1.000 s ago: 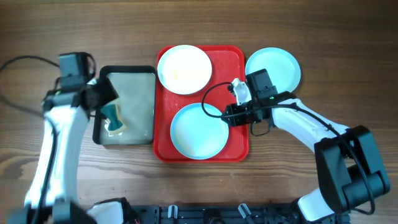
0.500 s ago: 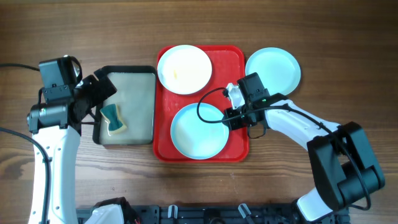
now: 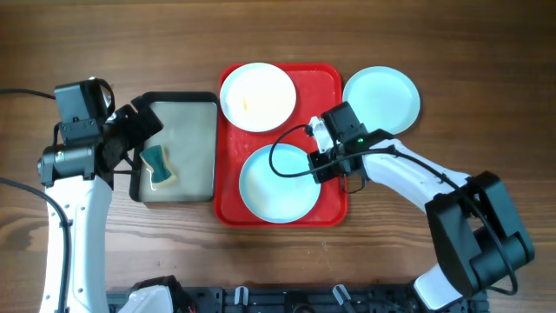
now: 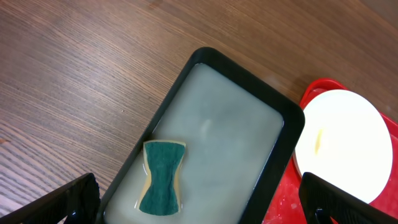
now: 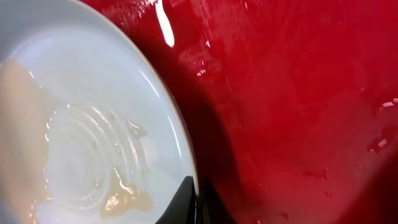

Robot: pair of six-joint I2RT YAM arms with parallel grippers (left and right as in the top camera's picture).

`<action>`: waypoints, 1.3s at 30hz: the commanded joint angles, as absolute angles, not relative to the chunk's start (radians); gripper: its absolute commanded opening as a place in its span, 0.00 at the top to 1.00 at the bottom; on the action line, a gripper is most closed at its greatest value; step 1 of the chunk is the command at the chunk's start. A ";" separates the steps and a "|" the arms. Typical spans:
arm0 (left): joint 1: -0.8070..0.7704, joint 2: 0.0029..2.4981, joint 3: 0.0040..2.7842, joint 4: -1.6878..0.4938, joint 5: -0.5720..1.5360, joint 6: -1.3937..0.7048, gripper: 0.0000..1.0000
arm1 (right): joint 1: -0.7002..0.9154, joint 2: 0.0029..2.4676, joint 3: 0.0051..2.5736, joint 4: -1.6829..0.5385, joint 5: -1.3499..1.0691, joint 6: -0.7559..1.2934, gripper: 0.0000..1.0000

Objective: Clean dirty plates on tray and stack at the side
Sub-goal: 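Lift the blue plate by its rim with the right gripper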

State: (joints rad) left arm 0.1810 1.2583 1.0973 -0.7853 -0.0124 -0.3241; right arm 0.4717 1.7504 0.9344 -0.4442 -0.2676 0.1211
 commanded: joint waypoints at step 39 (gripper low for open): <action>0.186 1.256 1.107 -0.783 -0.001 -0.329 0.00 | 0.825 2.009 1.203 0.469 0.248 0.272 0.96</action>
State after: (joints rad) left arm 0.1810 1.2583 1.0973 -0.7853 -0.0086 -0.3241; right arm 0.8139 1.9984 1.1862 0.4068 0.1257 0.3927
